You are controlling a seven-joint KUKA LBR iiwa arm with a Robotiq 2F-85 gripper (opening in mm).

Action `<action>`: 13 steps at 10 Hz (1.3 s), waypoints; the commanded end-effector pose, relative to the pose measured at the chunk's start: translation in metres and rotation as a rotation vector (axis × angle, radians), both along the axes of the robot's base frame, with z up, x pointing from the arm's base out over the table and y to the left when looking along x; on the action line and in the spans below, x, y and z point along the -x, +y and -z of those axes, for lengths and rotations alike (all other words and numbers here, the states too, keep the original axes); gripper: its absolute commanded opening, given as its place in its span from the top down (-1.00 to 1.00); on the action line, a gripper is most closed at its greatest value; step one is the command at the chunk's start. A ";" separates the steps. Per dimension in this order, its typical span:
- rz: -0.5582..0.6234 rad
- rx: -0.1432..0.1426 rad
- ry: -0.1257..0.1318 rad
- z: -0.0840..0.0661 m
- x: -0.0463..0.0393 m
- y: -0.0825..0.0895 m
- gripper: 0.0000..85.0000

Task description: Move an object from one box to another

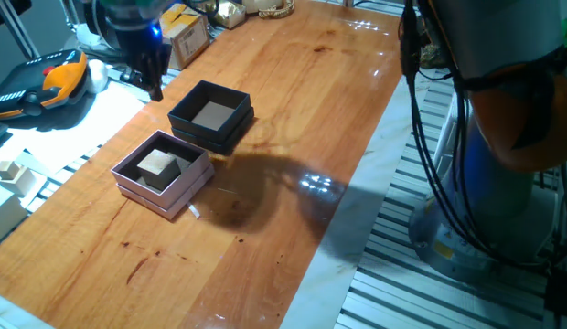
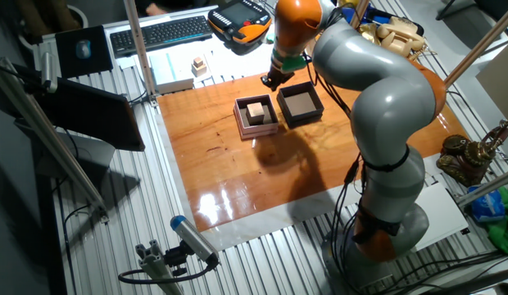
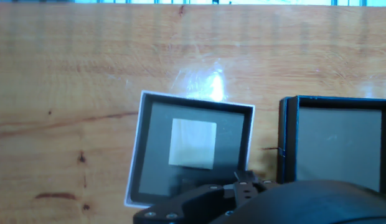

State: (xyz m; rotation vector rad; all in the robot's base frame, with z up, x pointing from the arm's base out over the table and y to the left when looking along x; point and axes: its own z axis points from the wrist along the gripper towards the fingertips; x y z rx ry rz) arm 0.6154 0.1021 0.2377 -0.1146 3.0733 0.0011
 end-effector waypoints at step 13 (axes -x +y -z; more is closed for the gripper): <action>-0.091 0.051 0.017 -0.012 0.0157 -0.018 1.00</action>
